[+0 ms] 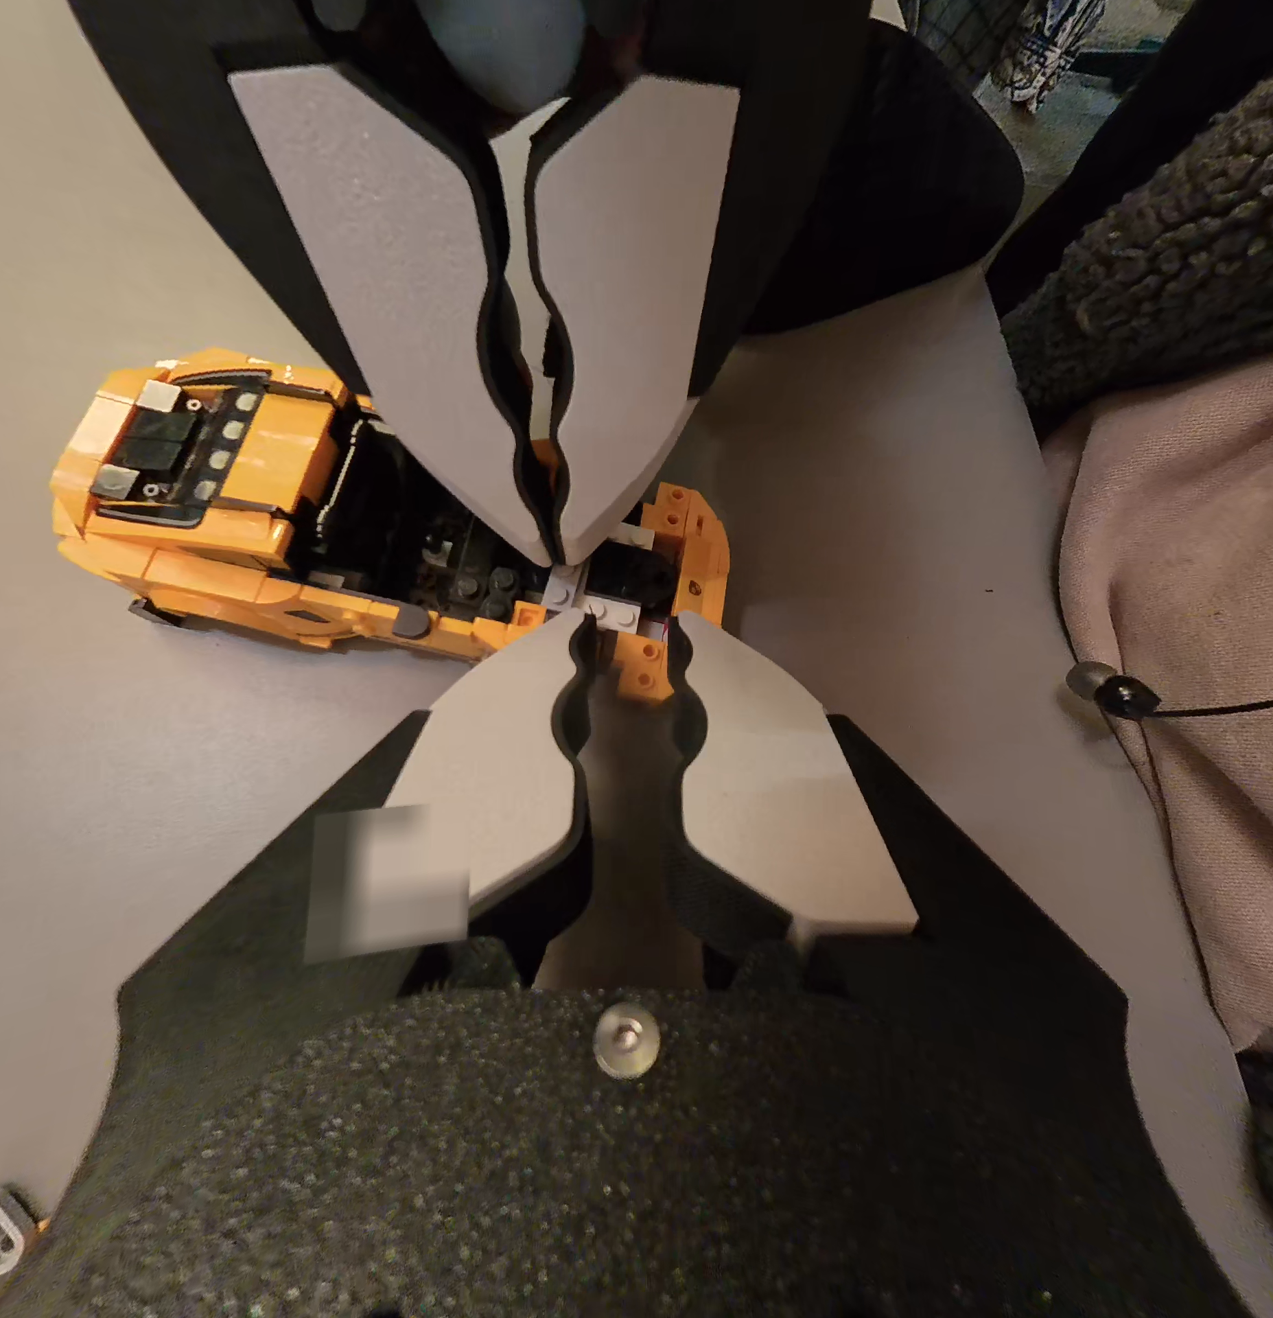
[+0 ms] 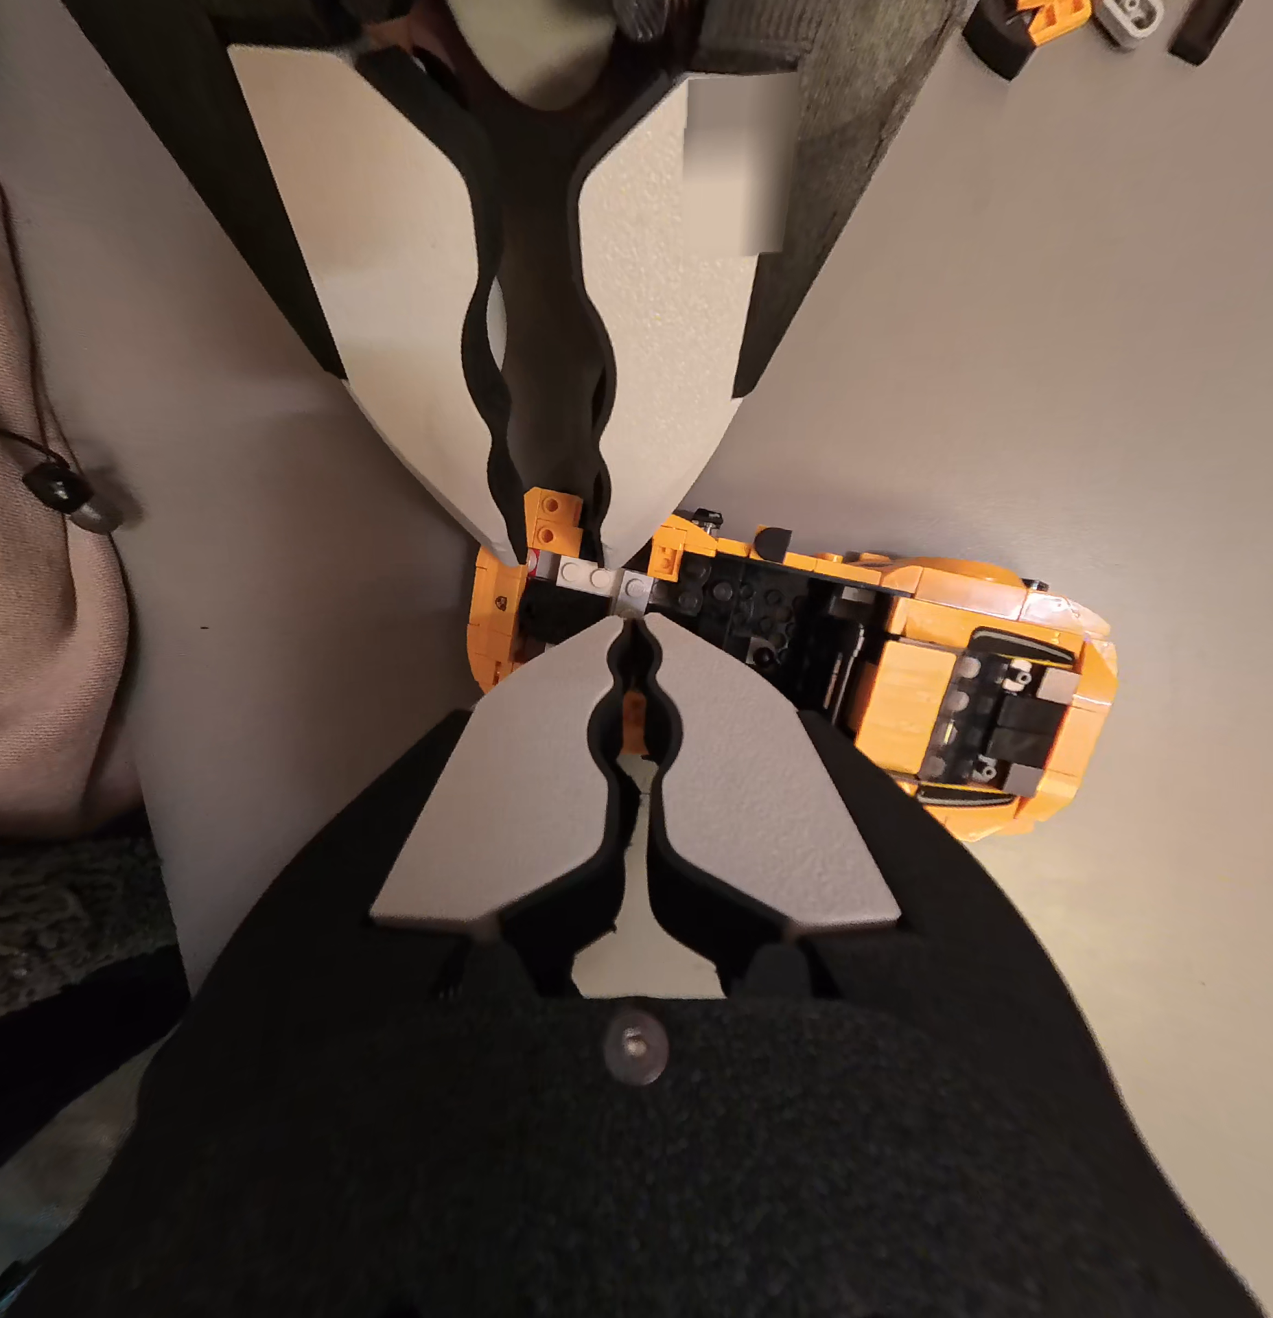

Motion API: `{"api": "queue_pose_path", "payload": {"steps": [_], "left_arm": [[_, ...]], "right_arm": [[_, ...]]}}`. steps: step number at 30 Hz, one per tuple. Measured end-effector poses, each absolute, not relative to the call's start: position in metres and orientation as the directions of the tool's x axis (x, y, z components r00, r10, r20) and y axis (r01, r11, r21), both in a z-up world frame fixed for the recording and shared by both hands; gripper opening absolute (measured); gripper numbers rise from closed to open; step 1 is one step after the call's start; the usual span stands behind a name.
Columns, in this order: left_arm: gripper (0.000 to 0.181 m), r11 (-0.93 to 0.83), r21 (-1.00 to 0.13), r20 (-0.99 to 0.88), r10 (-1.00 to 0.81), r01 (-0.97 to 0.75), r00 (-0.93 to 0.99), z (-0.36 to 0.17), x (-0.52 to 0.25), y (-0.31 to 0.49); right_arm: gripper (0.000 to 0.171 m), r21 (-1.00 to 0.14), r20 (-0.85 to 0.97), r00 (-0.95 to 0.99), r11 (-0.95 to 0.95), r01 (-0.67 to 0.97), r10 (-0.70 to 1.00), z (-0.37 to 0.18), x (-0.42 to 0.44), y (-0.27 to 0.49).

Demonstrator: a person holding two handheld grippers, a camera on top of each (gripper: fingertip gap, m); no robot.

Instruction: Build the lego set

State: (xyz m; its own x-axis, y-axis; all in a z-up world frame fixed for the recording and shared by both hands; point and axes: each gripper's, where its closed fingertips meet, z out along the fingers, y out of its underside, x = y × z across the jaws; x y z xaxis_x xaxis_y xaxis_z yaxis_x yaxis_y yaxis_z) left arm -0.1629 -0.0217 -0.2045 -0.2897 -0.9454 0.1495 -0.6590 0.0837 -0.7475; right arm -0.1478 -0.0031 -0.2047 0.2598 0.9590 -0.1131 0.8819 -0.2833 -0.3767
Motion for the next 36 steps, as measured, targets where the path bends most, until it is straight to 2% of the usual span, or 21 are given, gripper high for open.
{"api": "queue_pose_path", "payload": {"steps": [1,11,24,31,36], "left_arm": [[0.018,0.084,-0.747,0.149,-0.945,-0.659,-0.290,-0.204,-0.163,-0.022],[0.019,0.091,-0.742,0.151,-0.943,-0.664,-0.298,-0.206,-0.165,-0.022],[0.021,0.094,-0.749,0.123,-0.953,-0.656,-0.277,-0.206,-0.167,-0.022],[0.042,0.023,-0.768,0.129,-0.973,-0.640,-0.190,-0.201,-0.174,-0.025],[0.050,0.038,-0.744,0.100,-0.981,-0.667,-0.167,-0.212,-0.175,-0.028]], "right_arm": [[0.000,-0.377,-0.118,0.261,-0.286,0.881,0.958,-0.205,-0.148,-0.003],[0.000,-0.388,-0.132,0.239,-0.272,0.881,0.962,-0.205,-0.149,-0.005],[0.000,-0.363,-0.018,0.149,-0.146,0.920,0.989,-0.205,-0.151,-0.006],[0.000,-0.374,-0.005,0.160,-0.151,0.915,0.987,-0.205,-0.151,-0.006],[0.003,-0.395,-0.065,0.204,-0.213,0.894,0.977,-0.204,-0.151,-0.005]]}}
